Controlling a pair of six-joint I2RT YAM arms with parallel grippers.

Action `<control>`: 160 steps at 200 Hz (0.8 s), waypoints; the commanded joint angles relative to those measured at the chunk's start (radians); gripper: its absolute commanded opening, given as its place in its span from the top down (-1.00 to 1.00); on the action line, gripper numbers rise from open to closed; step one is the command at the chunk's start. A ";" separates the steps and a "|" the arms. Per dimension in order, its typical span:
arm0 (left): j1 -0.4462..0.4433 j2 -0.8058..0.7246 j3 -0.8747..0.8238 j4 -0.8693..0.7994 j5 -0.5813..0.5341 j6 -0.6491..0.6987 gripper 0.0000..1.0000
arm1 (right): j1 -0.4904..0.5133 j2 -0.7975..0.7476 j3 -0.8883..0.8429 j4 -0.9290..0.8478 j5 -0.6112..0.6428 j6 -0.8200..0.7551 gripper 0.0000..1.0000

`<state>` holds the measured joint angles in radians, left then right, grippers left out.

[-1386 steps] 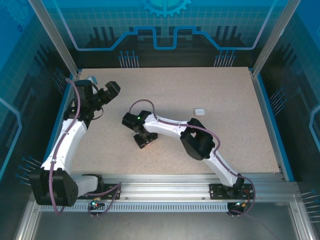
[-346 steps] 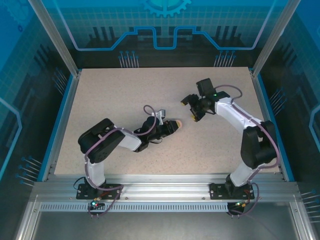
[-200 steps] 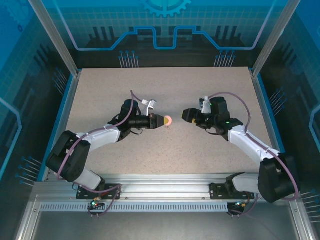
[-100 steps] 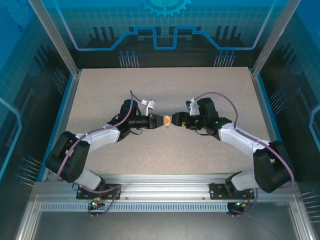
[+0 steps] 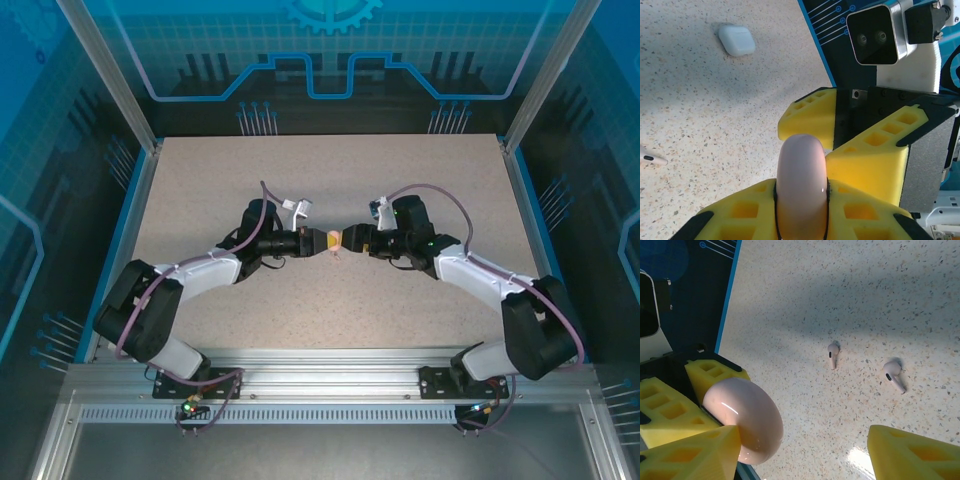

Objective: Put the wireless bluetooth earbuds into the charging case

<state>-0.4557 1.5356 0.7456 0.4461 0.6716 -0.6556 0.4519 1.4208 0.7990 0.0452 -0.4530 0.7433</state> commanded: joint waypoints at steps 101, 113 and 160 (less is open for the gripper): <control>-0.001 -0.021 0.037 0.065 0.029 -0.020 1.00 | -0.104 0.004 -0.085 -0.036 0.023 0.016 -0.25; -0.001 -0.018 0.036 0.068 0.029 -0.022 1.00 | -0.104 -0.039 -0.088 -0.035 -0.001 0.004 -0.25; -0.001 -0.005 0.043 0.075 0.035 -0.024 1.00 | -0.091 -0.143 -0.042 -0.078 -0.056 -0.062 -0.19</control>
<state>-0.4553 1.5379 0.7570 0.4866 0.6785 -0.6754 0.3573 1.3010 0.7155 0.0078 -0.4633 0.7322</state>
